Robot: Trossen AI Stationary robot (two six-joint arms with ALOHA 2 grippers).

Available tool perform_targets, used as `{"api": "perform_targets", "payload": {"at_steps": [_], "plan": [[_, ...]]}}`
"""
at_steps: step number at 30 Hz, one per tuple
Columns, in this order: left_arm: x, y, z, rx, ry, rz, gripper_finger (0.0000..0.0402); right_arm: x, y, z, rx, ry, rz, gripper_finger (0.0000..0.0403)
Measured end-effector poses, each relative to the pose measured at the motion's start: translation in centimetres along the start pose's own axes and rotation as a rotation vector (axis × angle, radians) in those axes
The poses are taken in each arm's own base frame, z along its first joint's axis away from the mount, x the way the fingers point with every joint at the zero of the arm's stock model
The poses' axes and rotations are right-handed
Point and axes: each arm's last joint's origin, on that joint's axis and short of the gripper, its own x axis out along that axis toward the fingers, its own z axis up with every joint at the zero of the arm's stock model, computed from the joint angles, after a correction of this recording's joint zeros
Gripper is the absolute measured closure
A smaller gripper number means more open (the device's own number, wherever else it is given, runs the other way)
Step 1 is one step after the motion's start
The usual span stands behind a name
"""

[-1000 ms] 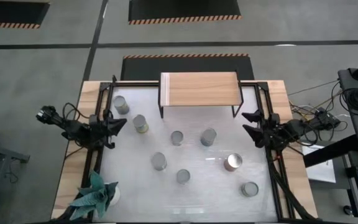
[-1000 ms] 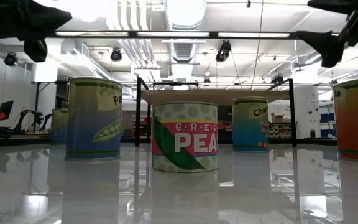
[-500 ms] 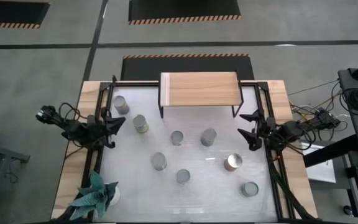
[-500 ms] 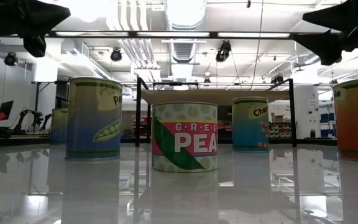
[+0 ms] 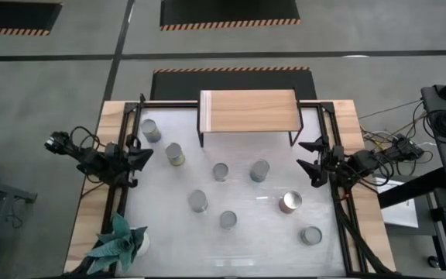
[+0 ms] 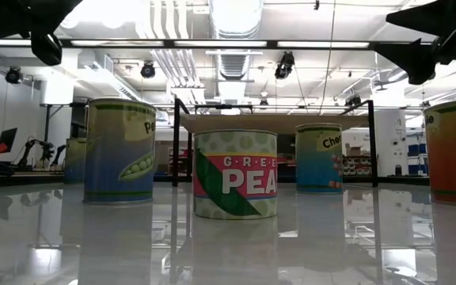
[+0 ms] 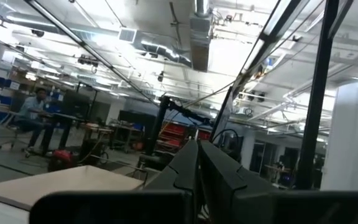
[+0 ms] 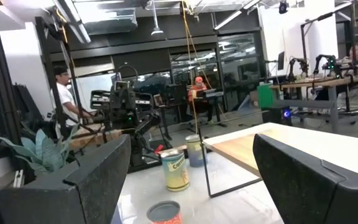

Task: Pick and place cans onto a shelf
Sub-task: Put the canned cherries on the shelf

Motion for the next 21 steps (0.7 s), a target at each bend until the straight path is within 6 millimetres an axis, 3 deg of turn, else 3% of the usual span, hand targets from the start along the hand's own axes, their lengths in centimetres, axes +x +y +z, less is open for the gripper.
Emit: {"api": "perform_targets", "payload": {"at_steps": [10,21], "plan": [[-0.1,0.2,1.2,0.026,-0.102,0.037,0.0402,0.0,-0.3,0.3,0.012,-0.027,-0.098,0.0078],[0.2,0.1,2.8,0.095,-0.146,0.052,0.0402,0.4,0.0,0.4,0.037,-0.035,-0.086,0.0078]]}}
